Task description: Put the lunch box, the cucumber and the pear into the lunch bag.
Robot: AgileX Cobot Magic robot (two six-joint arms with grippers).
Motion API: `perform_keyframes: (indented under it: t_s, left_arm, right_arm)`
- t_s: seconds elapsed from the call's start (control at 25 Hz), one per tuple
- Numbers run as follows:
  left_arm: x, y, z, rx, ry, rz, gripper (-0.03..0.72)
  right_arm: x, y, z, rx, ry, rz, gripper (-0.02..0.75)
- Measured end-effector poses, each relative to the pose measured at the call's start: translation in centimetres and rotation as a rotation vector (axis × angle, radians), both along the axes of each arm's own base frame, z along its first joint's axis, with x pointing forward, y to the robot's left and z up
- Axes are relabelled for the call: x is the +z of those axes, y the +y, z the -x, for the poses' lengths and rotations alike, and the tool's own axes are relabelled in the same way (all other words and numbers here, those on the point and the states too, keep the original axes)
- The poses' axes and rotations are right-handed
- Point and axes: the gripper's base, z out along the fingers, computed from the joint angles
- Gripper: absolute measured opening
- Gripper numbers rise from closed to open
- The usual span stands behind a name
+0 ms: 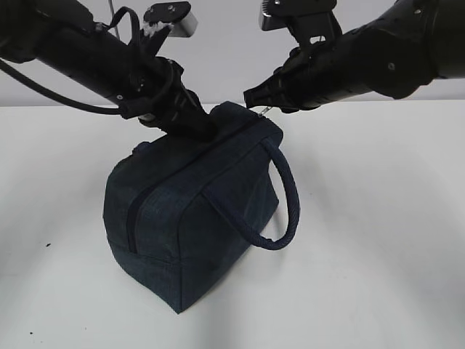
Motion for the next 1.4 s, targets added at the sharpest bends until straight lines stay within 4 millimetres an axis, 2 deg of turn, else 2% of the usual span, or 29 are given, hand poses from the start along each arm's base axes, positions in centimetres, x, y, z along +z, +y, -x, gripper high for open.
perform_keyframes:
  t_s: [0.12,0.28,0.44,0.6,0.8,0.88,0.96,1.04,1.08,1.16,1.24,1.32,1.4]
  left_arm:
    - [1.0,0.2,0.4,-0.005,-0.024,0.003,-0.015]
    - [2.4,0.4,1.0,-0.012,-0.059,0.010,-0.015]
    - [3.5,0.6,1.5,-0.019,-0.088,0.011,-0.015]
    - [3.6,0.8,1.6,-0.009,-0.094,0.006,-0.015]
    - [3.4,0.9,1.5,0.021,-0.071,0.009,-0.015]
    - [3.1,1.0,1.3,0.040,-0.052,-0.001,-0.002]
    - [2.9,1.1,1.1,0.056,-0.045,-0.013,0.047]
    - [2.9,1.3,1.0,0.070,-0.050,-0.027,0.149]
    - [2.9,1.4,0.9,0.073,-0.052,-0.032,0.225]
    - [2.9,1.4,0.9,0.080,-0.049,-0.034,0.384]
    - [2.9,1.4,1.0,0.083,-0.030,-0.035,0.489]
    - [2.8,1.5,1.2,0.081,-0.006,-0.050,0.529]
    - [2.9,1.8,1.4,0.088,0.008,-0.076,0.533]
  right_arm:
    - [-0.3,-0.7,-0.4,-0.025,0.011,-0.007,0.006]
    - [-2.1,-2.0,-1.5,-0.085,0.066,-0.025,0.006]
    - [-4.4,-2.2,-2.0,-0.110,0.138,-0.007,0.006]
    - [-5.4,-2.2,-2.0,-0.115,0.161,-0.014,0.006]
    - [-5.4,-2.1,-1.9,-0.124,0.160,-0.042,0.006]
    - [-4.7,-2.2,-1.7,-0.125,0.148,-0.049,0.006]
    - [-3.5,-2.3,-1.4,-0.126,0.128,-0.057,0.013]
    - [-2.1,-2.6,-1.3,-0.135,0.123,-0.053,0.079]
    - [-1.6,-2.7,-1.3,-0.141,0.127,-0.048,0.130]
    - [-0.7,-2.8,-1.4,-0.153,0.138,-0.038,0.295]
    - [-0.5,-2.9,-1.3,-0.157,0.166,-0.010,0.447]
    - [-0.5,-3.1,-1.0,-0.158,0.199,0.022,0.540]
    - [-0.4,-3.3,-0.7,-0.156,0.223,0.042,0.561]
